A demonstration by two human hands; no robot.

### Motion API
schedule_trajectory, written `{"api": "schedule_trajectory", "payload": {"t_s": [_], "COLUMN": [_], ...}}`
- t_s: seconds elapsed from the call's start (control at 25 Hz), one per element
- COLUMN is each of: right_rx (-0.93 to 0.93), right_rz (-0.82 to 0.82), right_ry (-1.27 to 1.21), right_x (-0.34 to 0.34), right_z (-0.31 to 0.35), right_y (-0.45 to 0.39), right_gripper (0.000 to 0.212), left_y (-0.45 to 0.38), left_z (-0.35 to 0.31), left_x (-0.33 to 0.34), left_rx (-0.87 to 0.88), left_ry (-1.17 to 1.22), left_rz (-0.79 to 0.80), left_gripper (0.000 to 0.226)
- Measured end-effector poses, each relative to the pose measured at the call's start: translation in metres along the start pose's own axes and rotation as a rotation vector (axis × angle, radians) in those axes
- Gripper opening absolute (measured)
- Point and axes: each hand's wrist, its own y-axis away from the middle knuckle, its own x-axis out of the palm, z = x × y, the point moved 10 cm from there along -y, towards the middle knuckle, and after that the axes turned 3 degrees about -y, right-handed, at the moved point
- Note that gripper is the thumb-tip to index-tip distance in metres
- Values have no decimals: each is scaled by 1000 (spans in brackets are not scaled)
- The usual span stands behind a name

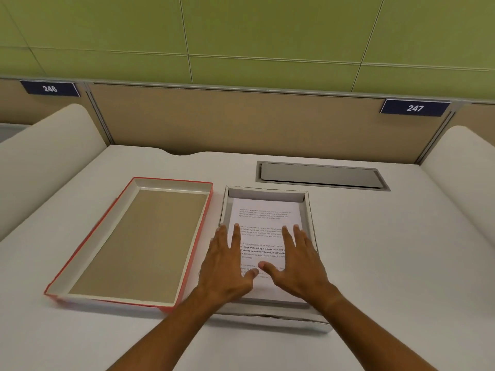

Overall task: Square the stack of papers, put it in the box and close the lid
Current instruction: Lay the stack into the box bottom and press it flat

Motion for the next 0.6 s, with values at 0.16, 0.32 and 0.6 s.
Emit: {"api": "schedule_trajectory", "payload": {"t_s": [0.16,0.32,0.6], "right_rx": [-135,-214,-275], "right_rz": [-79,-119,-84], "right_ry": [-8,8,39], "right_x": [-7,-11,6], "right_z": [19,33,55], "right_y": [-6,-4,3], "right_gripper": [103,106,107], "left_y": [3,12,32], "left_z": [7,22,54], "left_x": [-18,-27,-35], "left_rx": [6,-68,-174], "left_ry": [-93,-189,-260], "left_rz": [-109,-121,-93], "left_gripper": [103,102,103]}}
